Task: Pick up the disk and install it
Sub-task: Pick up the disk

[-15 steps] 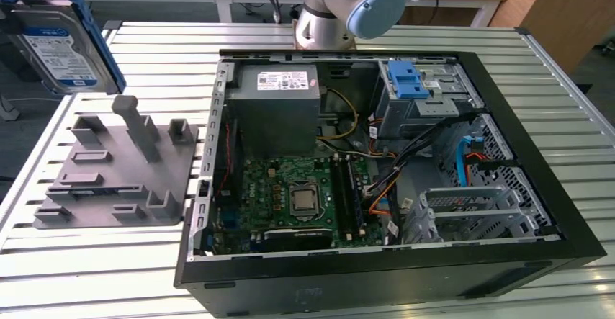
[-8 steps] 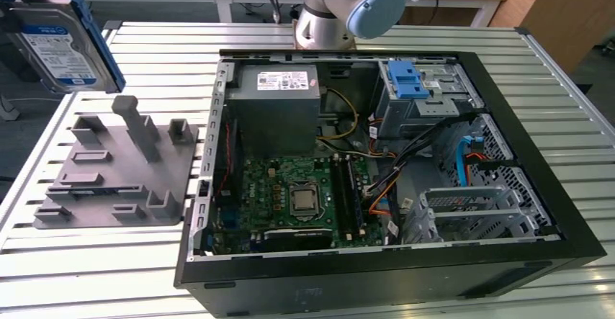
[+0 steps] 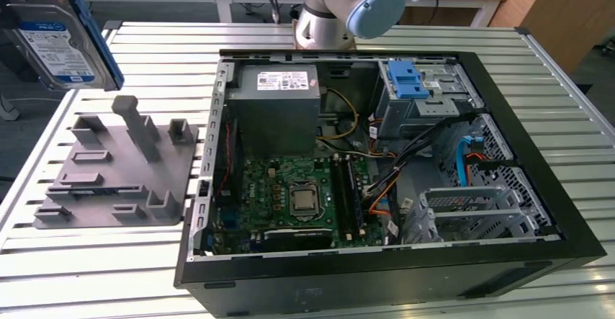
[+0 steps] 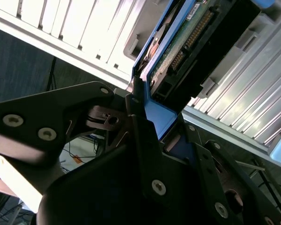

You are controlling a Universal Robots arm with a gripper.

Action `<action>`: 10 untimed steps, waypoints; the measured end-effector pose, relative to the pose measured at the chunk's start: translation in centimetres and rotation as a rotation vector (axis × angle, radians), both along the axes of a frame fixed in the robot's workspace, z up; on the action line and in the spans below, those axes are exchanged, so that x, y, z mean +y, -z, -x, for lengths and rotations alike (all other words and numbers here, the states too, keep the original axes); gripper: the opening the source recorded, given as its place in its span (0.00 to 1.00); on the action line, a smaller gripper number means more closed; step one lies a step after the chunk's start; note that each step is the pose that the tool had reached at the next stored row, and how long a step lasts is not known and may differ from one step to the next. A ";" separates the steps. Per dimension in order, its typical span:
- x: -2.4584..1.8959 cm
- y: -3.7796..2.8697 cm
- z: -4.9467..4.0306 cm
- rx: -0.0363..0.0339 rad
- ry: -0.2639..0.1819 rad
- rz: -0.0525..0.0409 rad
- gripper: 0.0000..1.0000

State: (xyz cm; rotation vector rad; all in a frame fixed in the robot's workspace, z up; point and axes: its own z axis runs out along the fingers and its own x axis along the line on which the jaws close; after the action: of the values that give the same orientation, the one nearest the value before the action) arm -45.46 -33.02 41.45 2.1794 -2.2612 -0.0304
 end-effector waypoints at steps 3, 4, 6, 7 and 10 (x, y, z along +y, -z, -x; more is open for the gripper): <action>0.00 -0.31 0.00 -0.0002 0.000 0.0000 0.36; 0.00 -0.38 0.00 -0.0003 0.000 -0.0001 0.36; 0.00 -0.53 0.00 -0.0001 0.000 0.0000 0.36; 0.00 -0.61 0.00 -0.0001 0.000 0.0000 0.36; 0.00 -0.95 0.00 0.0000 0.000 0.0000 0.36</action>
State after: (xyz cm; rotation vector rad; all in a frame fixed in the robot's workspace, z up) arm -45.46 -33.02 42.40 2.1794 -2.2612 -0.0303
